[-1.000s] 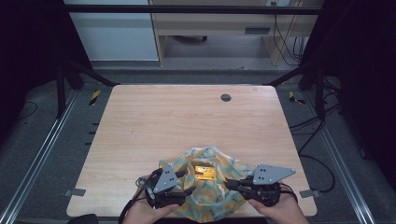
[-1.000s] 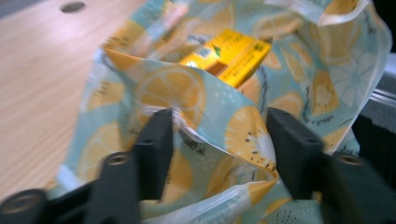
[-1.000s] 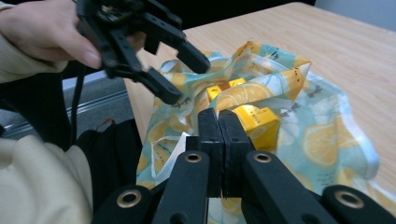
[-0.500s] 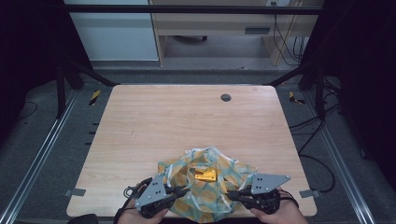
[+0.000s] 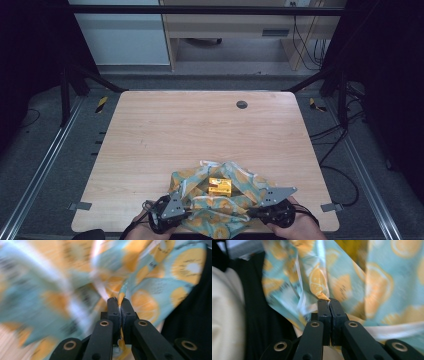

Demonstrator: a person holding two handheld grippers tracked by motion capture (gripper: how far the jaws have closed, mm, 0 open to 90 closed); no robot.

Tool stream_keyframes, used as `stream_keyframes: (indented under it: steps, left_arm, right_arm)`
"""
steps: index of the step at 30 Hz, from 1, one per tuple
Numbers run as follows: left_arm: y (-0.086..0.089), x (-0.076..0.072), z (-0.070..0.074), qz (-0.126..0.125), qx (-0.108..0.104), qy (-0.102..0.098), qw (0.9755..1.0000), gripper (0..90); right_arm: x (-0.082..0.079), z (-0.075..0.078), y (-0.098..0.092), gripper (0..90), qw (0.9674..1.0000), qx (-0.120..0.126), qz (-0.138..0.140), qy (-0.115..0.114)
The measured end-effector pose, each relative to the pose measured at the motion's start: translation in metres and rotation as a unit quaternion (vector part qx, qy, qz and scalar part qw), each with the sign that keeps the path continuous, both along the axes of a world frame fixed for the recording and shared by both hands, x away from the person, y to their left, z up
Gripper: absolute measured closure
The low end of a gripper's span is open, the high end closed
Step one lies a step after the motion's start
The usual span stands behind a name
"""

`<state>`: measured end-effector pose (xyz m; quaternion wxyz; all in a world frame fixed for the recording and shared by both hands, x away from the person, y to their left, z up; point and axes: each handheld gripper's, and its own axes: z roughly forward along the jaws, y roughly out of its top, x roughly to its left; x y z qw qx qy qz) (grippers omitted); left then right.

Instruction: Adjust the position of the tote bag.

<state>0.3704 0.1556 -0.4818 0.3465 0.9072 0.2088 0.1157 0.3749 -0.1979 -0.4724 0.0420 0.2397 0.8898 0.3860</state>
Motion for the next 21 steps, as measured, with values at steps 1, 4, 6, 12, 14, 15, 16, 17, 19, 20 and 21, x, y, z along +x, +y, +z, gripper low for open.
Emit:
stream_keyframes:
  steps: [1,4,6,12,14,15,16,17,19,20,21]
  left_arm:
    - [0.003,0.001,0.0,0.011,-0.002,0.001,0.9999,88.4]
    - [0.01,0.003,-0.002,0.023,-0.005,0.011,0.9997,87.7]
    - [0.012,0.002,-0.003,0.023,-0.008,0.012,0.9996,85.5]
    - [0.013,0.0,0.004,0.025,-0.035,-0.005,0.9991,76.9]
    - [0.014,-0.001,0.007,0.025,-0.04,-0.01,0.9988,74.1]
    - [0.014,-0.002,0.009,0.025,-0.043,-0.015,0.9987,72.3]
    - [0.014,-0.002,0.011,0.027,-0.048,-0.019,0.9983,68.7]
    - [0.014,-0.003,0.014,0.026,-0.051,-0.022,0.9981,65.2]
    - [0.015,-0.005,0.021,0.024,-0.059,-0.03,0.9975,63.1]
    - [0.015,-0.006,0.023,0.025,-0.062,-0.032,0.9973,60.4]
    - [0.015,-0.007,0.026,0.023,-0.065,-0.034,0.997,59.0]
  right_arm:
    - [0.002,-0.003,-0.002,89.1,1.0,-0.006,-0.006,0.004]
    - [0.004,-0.009,-0.005,88.5,0.9998,-0.012,-0.014,0.008]
    - [0.004,-0.009,-0.007,83.2,0.9999,-0.001,-0.014,0.006]
    - [-0.002,0.012,-0.012,58.4,0.9987,0.043,-0.017,-0.02]
    - [-0.003,0.022,-0.014,53.5,0.9978,0.056,-0.018,-0.029]
    - [-0.003,0.026,-0.015,52.0,0.9973,0.063,-0.019,-0.034]
    - [-0.002,0.031,-0.016,50.6,0.9966,0.068,-0.022,-0.04]
    - [-0.001,0.035,-0.016,48.5,0.9961,0.071,-0.028,-0.045]
    - [0.004,0.043,-0.016,46.8,0.994,0.093,-0.032,-0.048]
    - [0.008,0.047,-0.015,45.4,0.9929,0.1,-0.038,-0.052]
    - [0.01,0.05,-0.015,44.3,0.9927,0.098,-0.04,-0.057]
